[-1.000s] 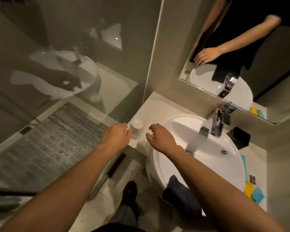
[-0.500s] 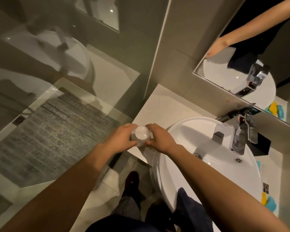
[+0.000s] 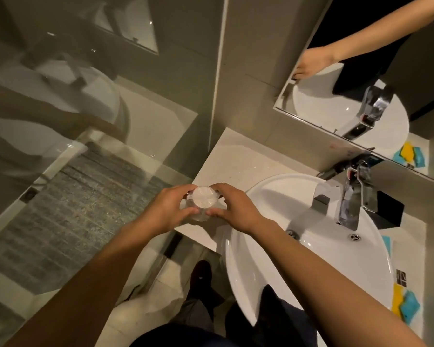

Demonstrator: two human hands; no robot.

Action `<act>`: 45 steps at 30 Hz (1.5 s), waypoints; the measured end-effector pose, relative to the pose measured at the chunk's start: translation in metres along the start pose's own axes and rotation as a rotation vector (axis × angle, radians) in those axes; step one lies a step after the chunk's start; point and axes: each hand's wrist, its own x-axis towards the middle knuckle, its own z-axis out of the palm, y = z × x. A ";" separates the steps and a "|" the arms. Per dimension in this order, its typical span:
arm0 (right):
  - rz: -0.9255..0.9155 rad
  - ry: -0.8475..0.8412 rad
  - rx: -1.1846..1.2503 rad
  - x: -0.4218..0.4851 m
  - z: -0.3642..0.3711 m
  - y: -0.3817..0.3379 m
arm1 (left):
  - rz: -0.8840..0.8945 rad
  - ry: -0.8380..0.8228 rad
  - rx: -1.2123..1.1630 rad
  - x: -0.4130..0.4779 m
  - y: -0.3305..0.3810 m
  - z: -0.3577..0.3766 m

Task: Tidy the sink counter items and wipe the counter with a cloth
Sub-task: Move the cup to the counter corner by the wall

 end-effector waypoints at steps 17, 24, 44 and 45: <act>0.060 0.622 0.199 -0.191 -0.201 0.025 | 0.641 -0.127 0.046 0.045 0.273 -0.003; 0.171 0.903 0.238 -0.284 -0.237 0.077 | 0.855 -0.278 0.070 0.064 0.379 0.072; 0.641 1.084 0.307 -0.304 -0.234 0.312 | 0.813 -0.542 0.254 0.193 0.471 0.329; 0.648 1.082 0.308 -0.299 -0.232 0.321 | 0.794 -0.543 0.248 0.198 0.468 0.337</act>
